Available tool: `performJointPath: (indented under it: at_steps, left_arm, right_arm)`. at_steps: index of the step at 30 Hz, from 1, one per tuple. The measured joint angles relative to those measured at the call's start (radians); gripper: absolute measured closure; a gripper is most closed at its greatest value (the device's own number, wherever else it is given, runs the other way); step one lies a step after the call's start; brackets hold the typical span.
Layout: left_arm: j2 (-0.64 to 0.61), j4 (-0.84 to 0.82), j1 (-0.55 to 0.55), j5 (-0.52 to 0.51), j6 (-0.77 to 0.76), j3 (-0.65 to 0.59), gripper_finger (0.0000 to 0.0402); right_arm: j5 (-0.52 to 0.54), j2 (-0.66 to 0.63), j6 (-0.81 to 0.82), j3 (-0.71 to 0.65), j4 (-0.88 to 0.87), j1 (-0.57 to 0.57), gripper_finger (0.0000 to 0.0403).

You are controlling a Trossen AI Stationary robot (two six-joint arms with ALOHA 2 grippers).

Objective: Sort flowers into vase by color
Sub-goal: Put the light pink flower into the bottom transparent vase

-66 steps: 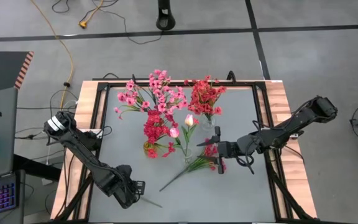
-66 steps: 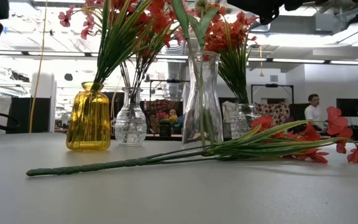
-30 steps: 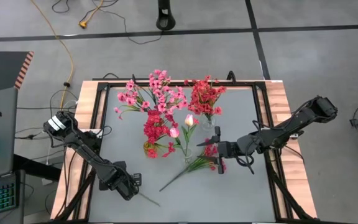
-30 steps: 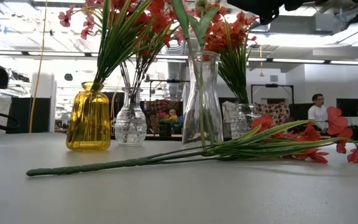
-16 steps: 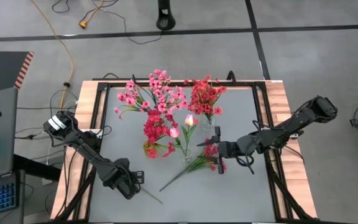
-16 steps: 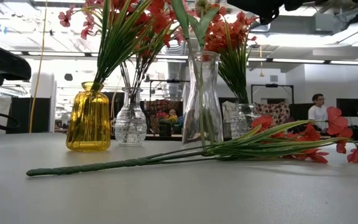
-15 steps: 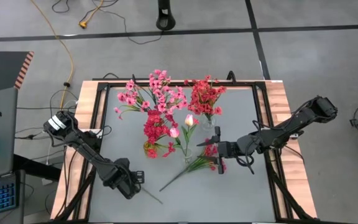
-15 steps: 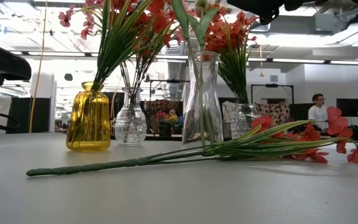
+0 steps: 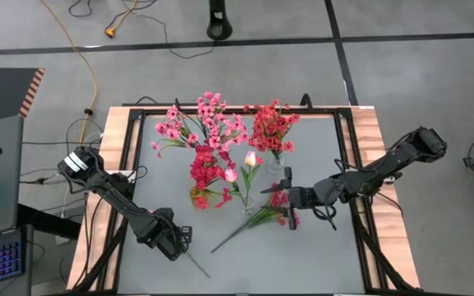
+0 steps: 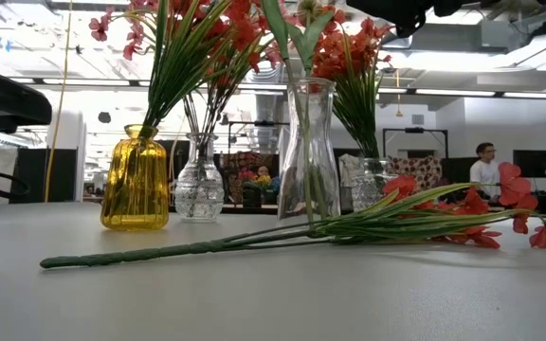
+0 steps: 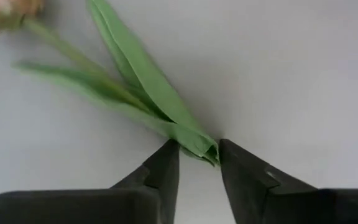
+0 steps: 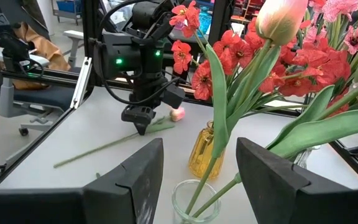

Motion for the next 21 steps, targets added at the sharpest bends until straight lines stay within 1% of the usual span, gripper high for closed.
performJointPath:
  at_steps: [9,15,21]
  left_arm:
    - [0.000,0.000,-0.001,0.005,0.044,0.000,0.0392]
    - [0.000,0.002,-0.001,0.004,0.048,0.000,0.0398]
    - [-0.007,0.006,-0.001,-0.004,0.132,0.009,0.0401]
  right_arm:
    - [0.000,0.000,0.000,0.000,0.000,0.000,0.0173]
    - [0.000,0.000,-0.001,0.000,0.000,0.000,0.0173]
    - [0.000,0.000,0.001,0.000,0.000,0.000,0.0173]
